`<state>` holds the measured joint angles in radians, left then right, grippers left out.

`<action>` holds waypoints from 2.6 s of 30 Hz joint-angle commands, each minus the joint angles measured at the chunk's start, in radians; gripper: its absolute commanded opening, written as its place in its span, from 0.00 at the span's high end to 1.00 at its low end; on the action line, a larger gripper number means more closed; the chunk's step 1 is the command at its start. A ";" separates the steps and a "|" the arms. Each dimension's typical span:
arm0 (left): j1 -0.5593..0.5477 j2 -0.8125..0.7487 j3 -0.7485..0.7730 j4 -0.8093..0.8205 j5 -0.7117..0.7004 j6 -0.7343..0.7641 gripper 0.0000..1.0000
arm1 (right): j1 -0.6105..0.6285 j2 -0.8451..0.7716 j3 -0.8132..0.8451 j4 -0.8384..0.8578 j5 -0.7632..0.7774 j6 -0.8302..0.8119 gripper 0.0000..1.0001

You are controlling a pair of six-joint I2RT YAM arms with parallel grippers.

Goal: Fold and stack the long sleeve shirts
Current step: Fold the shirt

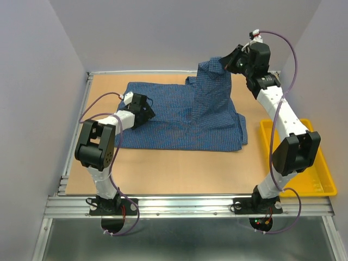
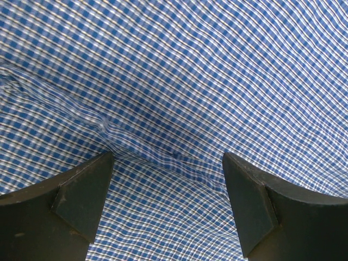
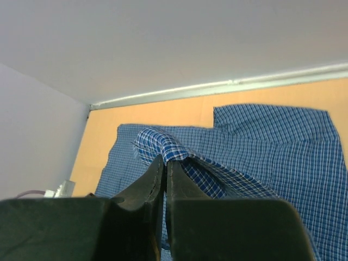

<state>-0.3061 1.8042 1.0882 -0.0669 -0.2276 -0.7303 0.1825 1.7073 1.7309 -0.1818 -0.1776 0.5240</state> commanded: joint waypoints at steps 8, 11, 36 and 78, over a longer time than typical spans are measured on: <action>0.128 -0.037 0.010 -0.082 -0.019 0.000 0.07 | -0.008 -0.133 -0.332 0.038 -0.008 0.079 0.99; 0.136 -0.043 0.033 -0.103 -0.019 0.009 0.07 | -0.008 -0.166 -0.379 0.039 -0.036 0.125 0.99; 0.203 -0.542 -0.108 -0.218 0.126 0.111 0.04 | 0.603 0.063 -0.401 0.334 0.036 0.636 0.93; -0.111 -0.401 -0.387 -0.108 0.235 -0.092 0.23 | 0.354 -0.184 -0.817 0.034 0.245 0.059 0.33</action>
<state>-0.3969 1.3922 0.6804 -0.1829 0.0292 -0.8139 0.5377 1.5124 0.9466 -0.1928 0.0677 0.5972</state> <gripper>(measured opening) 0.777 0.678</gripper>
